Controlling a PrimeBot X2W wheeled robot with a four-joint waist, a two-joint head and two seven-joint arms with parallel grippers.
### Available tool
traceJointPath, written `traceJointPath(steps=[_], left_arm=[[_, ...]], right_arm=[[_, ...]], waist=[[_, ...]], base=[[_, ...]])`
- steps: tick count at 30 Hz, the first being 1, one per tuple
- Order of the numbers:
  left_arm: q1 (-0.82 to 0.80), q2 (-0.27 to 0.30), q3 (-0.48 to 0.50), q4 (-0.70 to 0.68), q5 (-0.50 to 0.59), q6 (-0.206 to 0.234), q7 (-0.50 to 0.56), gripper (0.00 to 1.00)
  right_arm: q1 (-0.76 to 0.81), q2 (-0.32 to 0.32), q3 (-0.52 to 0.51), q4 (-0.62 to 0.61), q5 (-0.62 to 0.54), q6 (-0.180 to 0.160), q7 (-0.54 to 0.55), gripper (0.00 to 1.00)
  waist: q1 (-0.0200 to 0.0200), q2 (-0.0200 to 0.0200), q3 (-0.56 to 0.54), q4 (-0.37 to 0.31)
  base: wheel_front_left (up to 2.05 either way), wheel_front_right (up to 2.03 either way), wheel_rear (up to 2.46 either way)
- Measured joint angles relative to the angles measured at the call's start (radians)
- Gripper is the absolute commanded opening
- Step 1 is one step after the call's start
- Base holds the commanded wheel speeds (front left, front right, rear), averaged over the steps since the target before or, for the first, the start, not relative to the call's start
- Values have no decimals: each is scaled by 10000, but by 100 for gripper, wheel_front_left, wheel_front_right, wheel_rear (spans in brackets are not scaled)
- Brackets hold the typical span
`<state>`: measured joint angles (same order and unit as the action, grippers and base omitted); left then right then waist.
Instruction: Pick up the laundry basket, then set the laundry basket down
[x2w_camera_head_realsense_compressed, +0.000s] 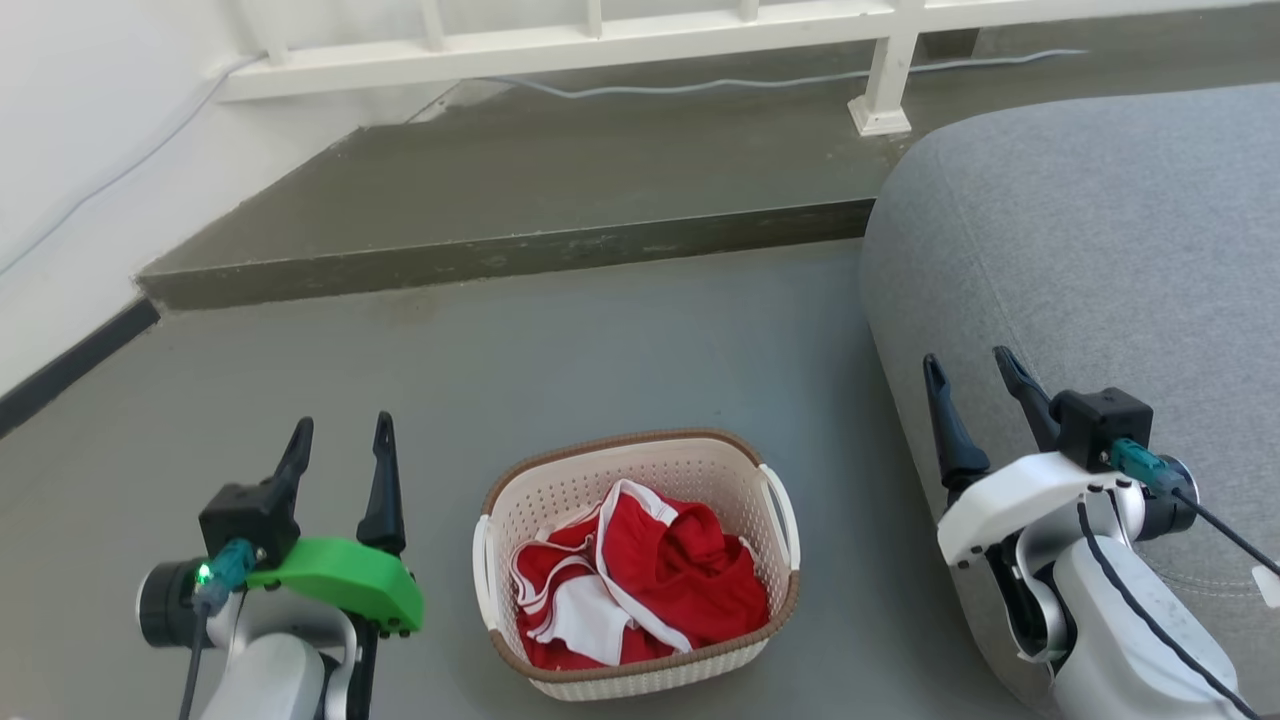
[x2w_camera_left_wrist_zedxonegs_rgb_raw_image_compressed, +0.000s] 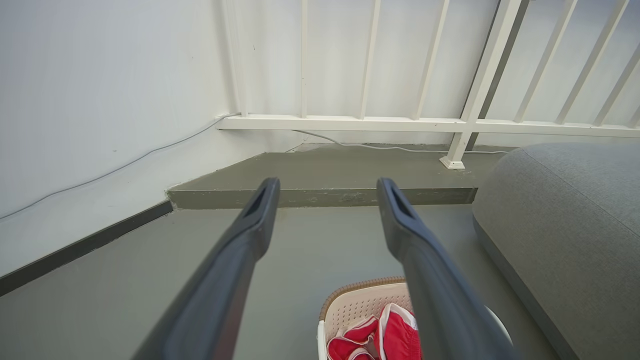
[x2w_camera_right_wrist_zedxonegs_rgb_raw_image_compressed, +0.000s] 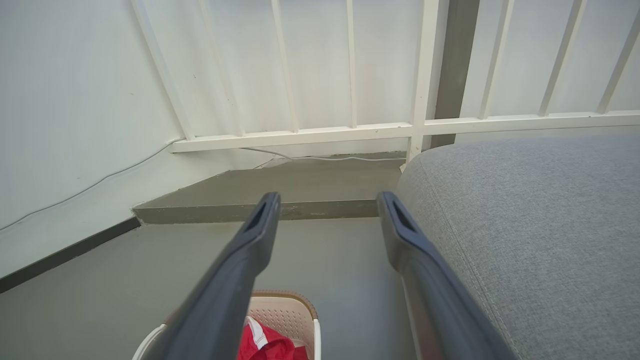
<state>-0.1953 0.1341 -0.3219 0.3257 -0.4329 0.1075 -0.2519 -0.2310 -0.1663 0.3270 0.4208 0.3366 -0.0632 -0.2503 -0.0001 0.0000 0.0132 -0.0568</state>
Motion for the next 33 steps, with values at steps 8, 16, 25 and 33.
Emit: traceJointPath(steps=[8, 16, 25, 33], left_arm=[[762, -165, 205, -704, 270, 84, -2, 100], [1326, -167, 372, -1225, 453, 86, -2, 100], [1822, -219, 575, -1639, 709, 119, -2, 100], [2155, -242, 612, -1801, 876, 119, -2, 100]], right_arm=[[556, -2, -75, -612, -238, -109, 0, 100], [1096, -12, -132, -934, -297, -194, 0, 100], [1436, -104, -228, -1260, -324, -286, 0, 100], [1684, -178, -276, -1457, -383, -357, 0, 100]], waist=[[0, 0, -219, -100], [0, 0, -304, -137], [0, 0, -350, -94], [0, 0, -366, -45]], base=[[0, 0, 0], [0, 0, 0], [0, 0, 0], [0, 0, 0]])
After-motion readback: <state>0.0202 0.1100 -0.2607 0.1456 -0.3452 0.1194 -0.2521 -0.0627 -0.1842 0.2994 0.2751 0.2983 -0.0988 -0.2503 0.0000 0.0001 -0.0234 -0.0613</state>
